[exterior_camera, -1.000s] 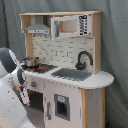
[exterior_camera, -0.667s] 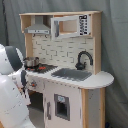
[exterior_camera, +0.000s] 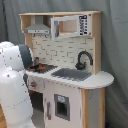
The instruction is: Play with the kitchen
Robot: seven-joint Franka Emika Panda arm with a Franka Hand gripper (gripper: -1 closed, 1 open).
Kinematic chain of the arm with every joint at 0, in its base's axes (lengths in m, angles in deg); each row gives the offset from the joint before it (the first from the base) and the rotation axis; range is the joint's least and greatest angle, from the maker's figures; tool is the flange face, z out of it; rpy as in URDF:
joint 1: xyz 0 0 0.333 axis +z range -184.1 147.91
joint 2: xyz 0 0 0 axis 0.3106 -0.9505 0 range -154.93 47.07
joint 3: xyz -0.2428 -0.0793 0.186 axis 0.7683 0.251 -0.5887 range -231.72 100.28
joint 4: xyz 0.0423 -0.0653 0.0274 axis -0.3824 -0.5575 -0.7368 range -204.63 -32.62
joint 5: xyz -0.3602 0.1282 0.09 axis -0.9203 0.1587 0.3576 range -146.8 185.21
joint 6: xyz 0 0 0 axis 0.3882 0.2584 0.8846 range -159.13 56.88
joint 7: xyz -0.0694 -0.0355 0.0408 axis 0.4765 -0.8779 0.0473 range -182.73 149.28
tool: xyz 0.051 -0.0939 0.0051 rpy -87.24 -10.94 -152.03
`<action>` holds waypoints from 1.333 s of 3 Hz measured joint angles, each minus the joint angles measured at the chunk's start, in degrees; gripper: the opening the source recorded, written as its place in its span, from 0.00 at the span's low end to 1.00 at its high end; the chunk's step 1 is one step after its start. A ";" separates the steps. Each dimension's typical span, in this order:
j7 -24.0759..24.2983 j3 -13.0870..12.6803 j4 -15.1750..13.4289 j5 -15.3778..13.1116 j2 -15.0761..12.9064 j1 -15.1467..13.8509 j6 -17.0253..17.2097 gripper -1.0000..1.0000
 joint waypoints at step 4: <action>21.00 -12.12 0.44 -0.01 -0.99 0.07 -2.79 0.00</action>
